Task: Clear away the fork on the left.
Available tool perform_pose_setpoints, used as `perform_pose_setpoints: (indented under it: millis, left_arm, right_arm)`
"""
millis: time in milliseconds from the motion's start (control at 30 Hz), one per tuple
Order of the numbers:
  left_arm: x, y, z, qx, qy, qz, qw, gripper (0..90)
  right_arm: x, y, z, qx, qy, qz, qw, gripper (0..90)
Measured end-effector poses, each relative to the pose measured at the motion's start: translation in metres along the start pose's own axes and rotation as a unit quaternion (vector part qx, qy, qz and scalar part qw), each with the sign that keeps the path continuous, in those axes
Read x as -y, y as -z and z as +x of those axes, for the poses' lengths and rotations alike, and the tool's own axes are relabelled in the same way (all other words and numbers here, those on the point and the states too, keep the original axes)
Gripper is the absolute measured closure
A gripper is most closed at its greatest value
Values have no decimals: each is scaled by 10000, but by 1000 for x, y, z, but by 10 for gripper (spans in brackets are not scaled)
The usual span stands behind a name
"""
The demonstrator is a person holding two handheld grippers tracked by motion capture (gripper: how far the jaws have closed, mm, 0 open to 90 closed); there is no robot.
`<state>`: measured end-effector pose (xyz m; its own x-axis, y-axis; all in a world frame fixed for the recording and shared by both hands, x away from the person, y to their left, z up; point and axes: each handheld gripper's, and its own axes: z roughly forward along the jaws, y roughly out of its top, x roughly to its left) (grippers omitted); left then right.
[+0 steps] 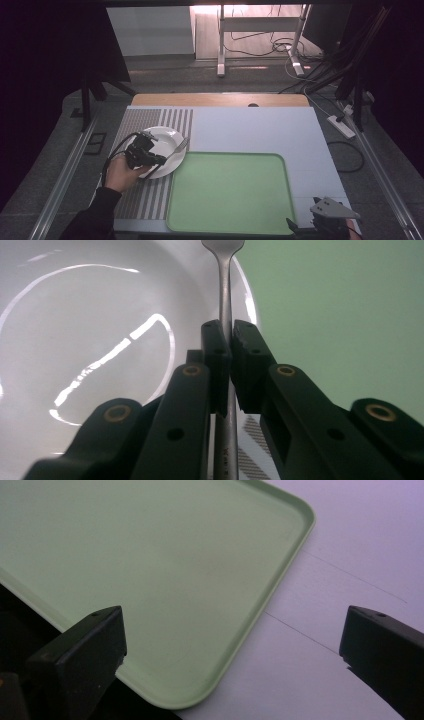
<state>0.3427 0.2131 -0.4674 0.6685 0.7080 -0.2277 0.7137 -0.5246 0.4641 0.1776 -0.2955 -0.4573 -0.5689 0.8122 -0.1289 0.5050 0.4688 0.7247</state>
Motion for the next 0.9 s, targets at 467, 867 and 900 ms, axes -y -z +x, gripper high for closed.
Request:
perform_pose_setpoints:
  millis: [467, 867, 900]
  left_arm:
    - [7, -14, -39, 157, 74, -9, 9998, 849]
    - [1, -38, -78, 211, -23, 149, 9997, 848]
    - [0, -41, -81, 209, -22, 168, 9996, 848]
  right_arm:
    - [0, 0, 1, -5, 43, -1, 10000, 0]
    - [-1, -1, 2, 2, 102, 14, 9999, 0]
    - [-1, -1, 2, 0, 105, 15, 9999, 0]
